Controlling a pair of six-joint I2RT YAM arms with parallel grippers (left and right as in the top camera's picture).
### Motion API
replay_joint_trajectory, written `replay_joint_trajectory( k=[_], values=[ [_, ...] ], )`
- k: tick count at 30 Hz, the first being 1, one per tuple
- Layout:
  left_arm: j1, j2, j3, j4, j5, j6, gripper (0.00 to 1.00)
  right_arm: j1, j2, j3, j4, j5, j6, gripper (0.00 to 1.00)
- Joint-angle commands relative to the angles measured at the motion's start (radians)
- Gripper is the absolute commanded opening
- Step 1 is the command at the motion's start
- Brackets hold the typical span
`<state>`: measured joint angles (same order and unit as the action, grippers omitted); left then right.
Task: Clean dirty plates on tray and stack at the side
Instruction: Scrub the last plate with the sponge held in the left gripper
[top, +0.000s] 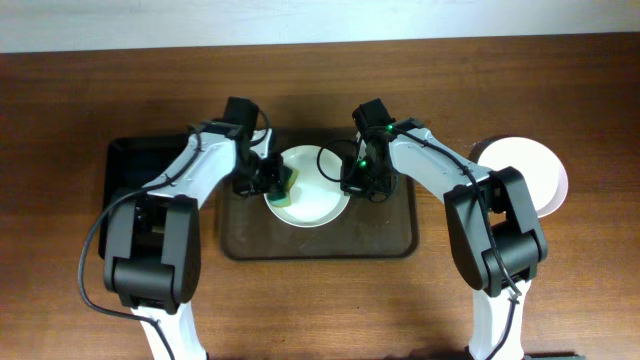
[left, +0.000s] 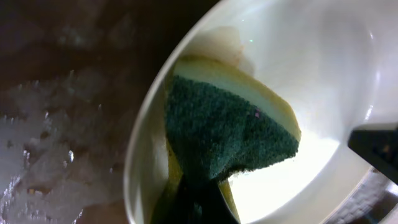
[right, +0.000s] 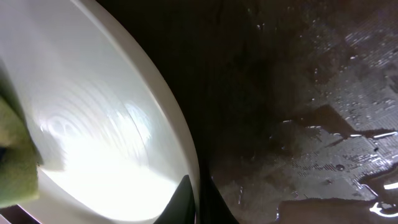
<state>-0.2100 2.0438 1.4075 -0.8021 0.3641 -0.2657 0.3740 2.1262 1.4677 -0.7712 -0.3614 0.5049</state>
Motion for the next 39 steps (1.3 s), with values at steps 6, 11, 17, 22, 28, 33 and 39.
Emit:
replay_joint_trajectory(
  k=[6, 11, 17, 22, 28, 33, 39],
  values=[
    [-0.029, 0.031, 0.022, 0.178, -0.135, -0.033, 0.01, 0.006, 0.040, -0.038, -0.017, 0.059, -0.022, 0.04],
    [-0.084, 0.043, 0.032, 0.192, -0.264, -0.033, 0.01, 0.006, 0.040, -0.038, -0.017, 0.059, -0.029, 0.04],
    [-0.097, 0.043, 0.032, -0.175, -0.203, -0.033, 0.01, 0.006, 0.040, -0.038, -0.005, 0.058, -0.028, 0.04],
    [-0.177, 0.077, 0.032, 0.045, -0.124, -0.034, 0.01, 0.006, 0.040, -0.038, -0.006, 0.058, -0.028, 0.04],
    [-0.201, 0.097, 0.035, 0.167, -0.240, -0.082, 0.01, 0.006, 0.040, -0.038, -0.006, 0.058, -0.029, 0.04],
    [-0.079, 0.097, 0.112, -0.101, -0.259, -0.062, 0.01, 0.006, 0.040, -0.038, -0.006, 0.058, -0.029, 0.04],
    [-0.076, 0.101, 0.112, -0.126, -0.257, -0.007, 0.01, 0.006, 0.040, -0.038, 0.005, 0.058, -0.028, 0.04]
  ],
)
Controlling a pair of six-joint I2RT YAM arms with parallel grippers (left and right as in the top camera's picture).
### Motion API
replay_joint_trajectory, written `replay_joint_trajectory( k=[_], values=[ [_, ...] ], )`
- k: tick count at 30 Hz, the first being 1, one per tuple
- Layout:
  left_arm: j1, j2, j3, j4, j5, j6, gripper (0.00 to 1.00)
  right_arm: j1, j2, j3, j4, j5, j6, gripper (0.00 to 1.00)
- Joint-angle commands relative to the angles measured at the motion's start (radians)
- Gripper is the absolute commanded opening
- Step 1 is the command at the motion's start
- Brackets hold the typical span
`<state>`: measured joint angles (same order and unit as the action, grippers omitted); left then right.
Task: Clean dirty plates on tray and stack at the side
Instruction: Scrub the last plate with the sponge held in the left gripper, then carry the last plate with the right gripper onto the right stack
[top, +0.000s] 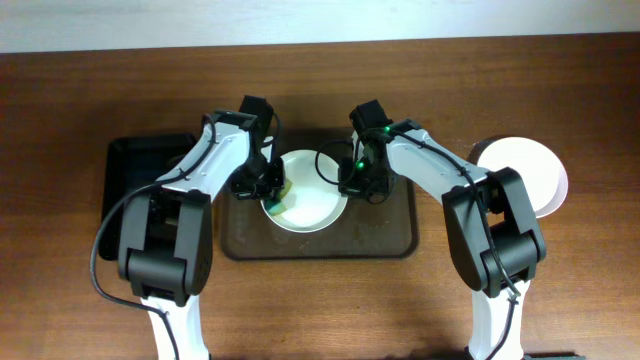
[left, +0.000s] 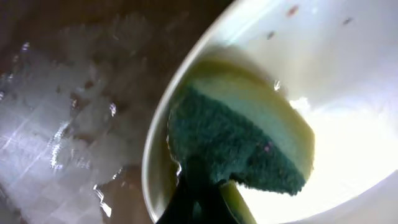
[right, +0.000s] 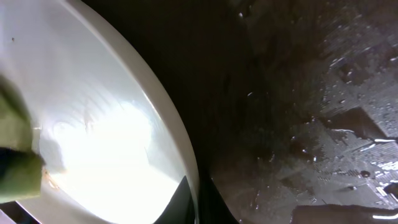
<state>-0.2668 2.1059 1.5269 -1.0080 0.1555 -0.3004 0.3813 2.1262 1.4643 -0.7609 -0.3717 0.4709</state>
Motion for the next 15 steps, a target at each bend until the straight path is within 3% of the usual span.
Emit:
replay_joint_trajectory(
  k=[1, 6, 9, 12, 15],
  values=[
    [-0.034, 0.039, -0.008, 0.144, -0.048, 0.028, 0.01, -0.001, 0.040, -0.035, -0.009, 0.068, 0.006, 0.04],
    [-0.085, 0.039, -0.008, 0.395, -0.128, 0.025, 0.01, -0.001, 0.040, -0.035, -0.013, 0.068, 0.005, 0.04],
    [-0.087, 0.039, -0.008, 0.433, -0.096, 0.032, 0.01, -0.001, 0.040, -0.035, -0.013, 0.068, 0.005, 0.04],
    [-0.081, 0.039, -0.006, 0.311, 0.050, 0.089, 0.01, -0.001, 0.040, -0.035, -0.012, 0.068, 0.005, 0.04],
    [-0.050, 0.039, -0.006, 0.066, 0.050, 0.090, 0.01, -0.001, 0.040, -0.035, -0.009, 0.068, 0.005, 0.04]
  ],
)
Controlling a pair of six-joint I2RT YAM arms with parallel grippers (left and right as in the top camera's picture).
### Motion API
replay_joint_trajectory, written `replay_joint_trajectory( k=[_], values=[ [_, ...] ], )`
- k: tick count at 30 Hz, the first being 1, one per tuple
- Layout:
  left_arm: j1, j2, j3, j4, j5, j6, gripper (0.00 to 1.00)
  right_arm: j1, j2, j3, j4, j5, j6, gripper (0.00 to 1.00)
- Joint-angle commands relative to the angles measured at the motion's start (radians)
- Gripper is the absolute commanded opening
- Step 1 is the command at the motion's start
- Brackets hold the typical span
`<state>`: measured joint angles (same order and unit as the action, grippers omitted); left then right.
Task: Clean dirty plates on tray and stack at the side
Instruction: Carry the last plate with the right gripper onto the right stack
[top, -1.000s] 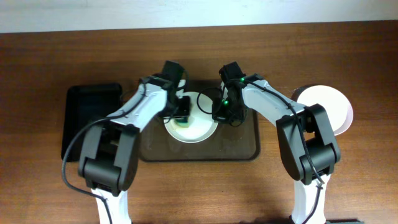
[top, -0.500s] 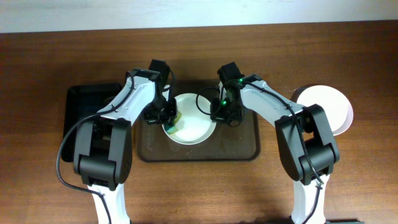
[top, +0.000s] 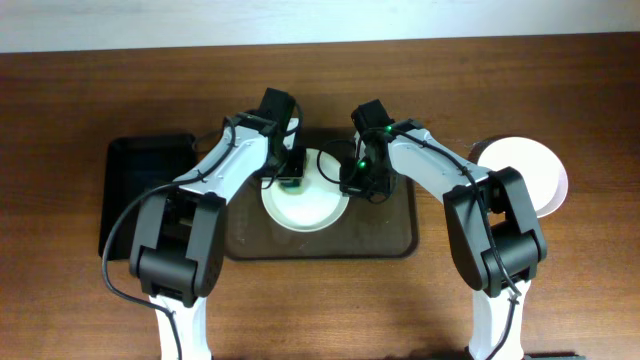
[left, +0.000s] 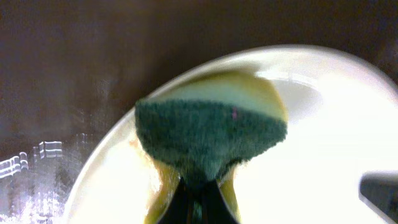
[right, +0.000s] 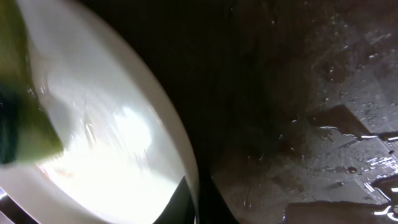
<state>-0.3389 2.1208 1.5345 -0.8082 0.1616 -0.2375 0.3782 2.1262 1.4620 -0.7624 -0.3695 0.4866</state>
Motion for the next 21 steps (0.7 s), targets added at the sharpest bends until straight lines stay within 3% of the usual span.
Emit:
replay_joint_trajectory(
  k=[1, 6, 10, 13, 17, 21],
  values=[
    [0.036, 0.024, -0.014, -0.192, 0.040, 0.031, 0.01, 0.002, 0.040, -0.032, -0.007, 0.066, -0.010, 0.04],
    [0.112, 0.023, 0.080, -0.240, -0.046, 0.032, 0.00, -0.002, 0.034, -0.029, -0.007, 0.007, -0.032, 0.04],
    [0.131, 0.020, 0.414, -0.365, -0.027, 0.187, 0.01, -0.014, -0.063, -0.029, -0.024, -0.016, -0.072, 0.04],
    [0.132, 0.020, 0.488, -0.375, -0.027, 0.186, 0.01, -0.059, -0.200, -0.029, -0.074, 0.016, -0.090, 0.04],
    [0.132, 0.023, 0.470, -0.378, -0.027, 0.186, 0.01, -0.120, -0.393, -0.029, -0.166, 0.200, -0.090, 0.04],
    [0.132, 0.024, 0.462, -0.363, -0.027, 0.186, 0.01, -0.106, -0.570, -0.030, -0.240, 0.582, -0.089, 0.04]
  ],
)
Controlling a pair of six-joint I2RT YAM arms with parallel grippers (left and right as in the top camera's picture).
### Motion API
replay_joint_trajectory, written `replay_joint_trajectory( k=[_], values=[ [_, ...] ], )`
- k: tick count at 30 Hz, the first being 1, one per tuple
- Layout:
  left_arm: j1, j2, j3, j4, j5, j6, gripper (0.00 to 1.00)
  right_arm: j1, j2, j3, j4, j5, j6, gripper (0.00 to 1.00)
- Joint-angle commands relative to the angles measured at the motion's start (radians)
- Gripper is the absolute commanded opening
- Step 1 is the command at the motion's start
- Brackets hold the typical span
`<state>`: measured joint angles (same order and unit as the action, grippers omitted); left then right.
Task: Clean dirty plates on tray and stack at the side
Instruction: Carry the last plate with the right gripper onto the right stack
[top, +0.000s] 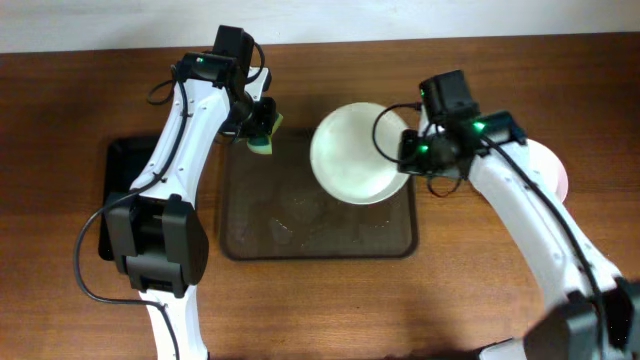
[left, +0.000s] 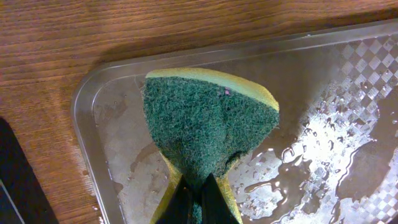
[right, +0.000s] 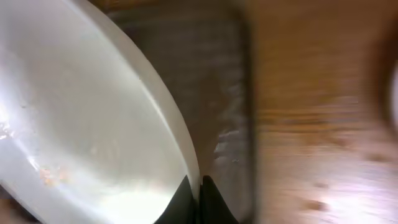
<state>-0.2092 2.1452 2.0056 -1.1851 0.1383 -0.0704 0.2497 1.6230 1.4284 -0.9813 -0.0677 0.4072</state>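
A white plate hangs above the right half of the brown tray; my right gripper is shut on its right rim. In the right wrist view the plate fills the left, the fingers pinching its edge. My left gripper is shut on a green and yellow sponge over the tray's far left corner. The sponge shows green side up in the left wrist view, above the wet tray. More white plates lie at the right, partly behind the right arm.
A black tray sits at the left of the brown tray. The brown tray's floor carries water drops and puddles. Bare wooden table lies in front of and behind both trays.
The right gripper has lifted the plate off the tray and carried it right. The left gripper with the sponge has moved off the plate to the tray's far left corner.
At first the sponge pressed on the plate's left side while the right gripper held the rim. It was then lower left in the plate, then at the plate's far side. Now the plate is raised and the sponge is apart from it.
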Motion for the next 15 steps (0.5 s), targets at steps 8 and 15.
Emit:
replay_joint_trajectory(
  k=[8, 15],
  values=[
    [0.003, 0.000, -0.009, 0.024, -0.004, 0.019, 0.01, 0.339, -0.077, 0.001, -0.093, 1.050, 0.156, 0.04],
    [0.003, 0.000, -0.009, 0.019, -0.004, 0.018, 0.01, 0.440, -0.077, 0.001, -0.097, 1.300, 0.178, 0.04]
  ],
)
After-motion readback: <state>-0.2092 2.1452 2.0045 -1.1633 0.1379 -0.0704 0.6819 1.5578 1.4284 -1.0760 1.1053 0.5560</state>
